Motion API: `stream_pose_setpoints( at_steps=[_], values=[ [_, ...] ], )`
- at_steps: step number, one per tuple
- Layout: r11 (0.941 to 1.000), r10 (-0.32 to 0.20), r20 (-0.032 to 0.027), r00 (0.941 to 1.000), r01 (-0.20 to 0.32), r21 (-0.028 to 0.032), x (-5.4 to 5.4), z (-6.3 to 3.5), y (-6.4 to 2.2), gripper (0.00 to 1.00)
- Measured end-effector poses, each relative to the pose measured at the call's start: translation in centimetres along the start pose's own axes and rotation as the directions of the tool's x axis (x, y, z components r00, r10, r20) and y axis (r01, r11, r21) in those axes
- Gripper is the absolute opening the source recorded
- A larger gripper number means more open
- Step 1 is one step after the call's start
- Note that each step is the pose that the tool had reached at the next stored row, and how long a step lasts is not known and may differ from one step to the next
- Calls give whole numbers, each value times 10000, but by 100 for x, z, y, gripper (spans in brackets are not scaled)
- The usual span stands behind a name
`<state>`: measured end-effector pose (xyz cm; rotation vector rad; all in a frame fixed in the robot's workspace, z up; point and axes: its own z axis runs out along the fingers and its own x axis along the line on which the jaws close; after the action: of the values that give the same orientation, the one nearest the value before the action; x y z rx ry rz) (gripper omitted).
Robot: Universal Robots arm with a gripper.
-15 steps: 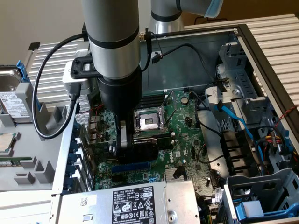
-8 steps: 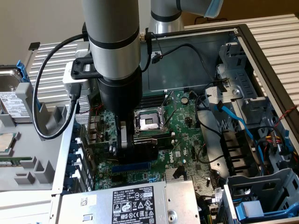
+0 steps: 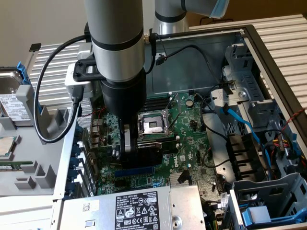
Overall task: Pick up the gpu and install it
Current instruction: 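Insert the gpu into the slot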
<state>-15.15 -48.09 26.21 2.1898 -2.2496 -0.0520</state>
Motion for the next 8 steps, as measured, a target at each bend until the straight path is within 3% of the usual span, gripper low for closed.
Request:
stream_pose_setpoints(
  at_steps=[8],
  values=[
    [10000,-1,-2,10000,1,-1,-1,-27,0,27]
  ],
)
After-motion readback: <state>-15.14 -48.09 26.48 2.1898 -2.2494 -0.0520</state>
